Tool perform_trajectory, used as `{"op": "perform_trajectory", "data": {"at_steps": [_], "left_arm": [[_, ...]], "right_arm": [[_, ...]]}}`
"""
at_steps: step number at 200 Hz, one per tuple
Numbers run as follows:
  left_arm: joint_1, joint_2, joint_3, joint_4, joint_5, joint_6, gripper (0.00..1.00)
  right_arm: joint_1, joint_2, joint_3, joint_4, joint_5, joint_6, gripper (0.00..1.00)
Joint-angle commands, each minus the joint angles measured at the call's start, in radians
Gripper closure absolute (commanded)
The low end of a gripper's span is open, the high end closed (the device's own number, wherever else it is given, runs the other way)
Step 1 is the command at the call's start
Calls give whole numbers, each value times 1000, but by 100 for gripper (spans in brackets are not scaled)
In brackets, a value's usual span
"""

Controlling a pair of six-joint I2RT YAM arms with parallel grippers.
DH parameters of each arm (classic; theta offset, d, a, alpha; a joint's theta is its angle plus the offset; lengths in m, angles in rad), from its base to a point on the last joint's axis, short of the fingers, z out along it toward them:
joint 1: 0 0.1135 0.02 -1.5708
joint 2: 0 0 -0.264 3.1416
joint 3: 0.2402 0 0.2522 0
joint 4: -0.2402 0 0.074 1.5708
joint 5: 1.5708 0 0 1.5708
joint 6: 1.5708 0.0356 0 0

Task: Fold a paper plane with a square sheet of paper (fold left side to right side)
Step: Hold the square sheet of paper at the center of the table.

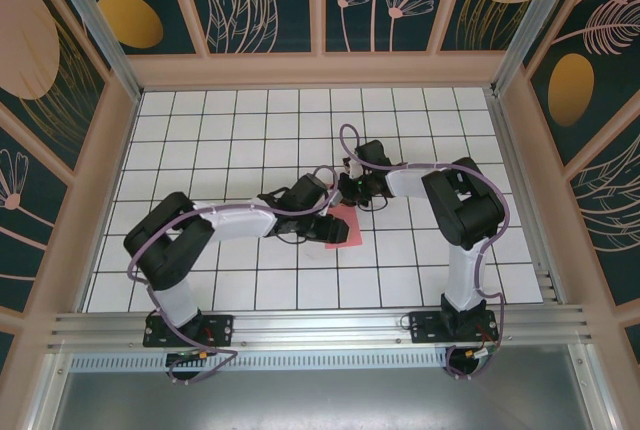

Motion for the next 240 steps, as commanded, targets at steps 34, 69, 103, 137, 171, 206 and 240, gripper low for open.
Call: {"op": "perform_trajectory", "data": {"at_steps": [34, 69, 103, 137, 171, 206, 240], "left_arm": [[4, 66, -5, 11, -4, 18, 57], [3, 66, -45, 31, -5, 3, 58], [2, 71, -50, 44, -1, -8, 58], [2, 74, -42, 53, -1, -19, 59], [1, 71, -36, 50, -2, -22, 59], [0, 66, -33, 48, -9, -31, 59], [-1, 62, -31, 48, -14, -35, 59]], "right_arm": [[11, -10, -8, -50, 63, -3, 89], [-25, -104, 39, -93, 77, -29, 77], [-82, -231, 44, -175, 116, -69, 63], [-115, -375, -60, -257, 131, -93, 74], [-94, -517, -246, -252, 74, -55, 88], [-16, -577, -368, -175, 18, 29, 93], [11, -546, -445, -105, 35, 79, 93]]}}
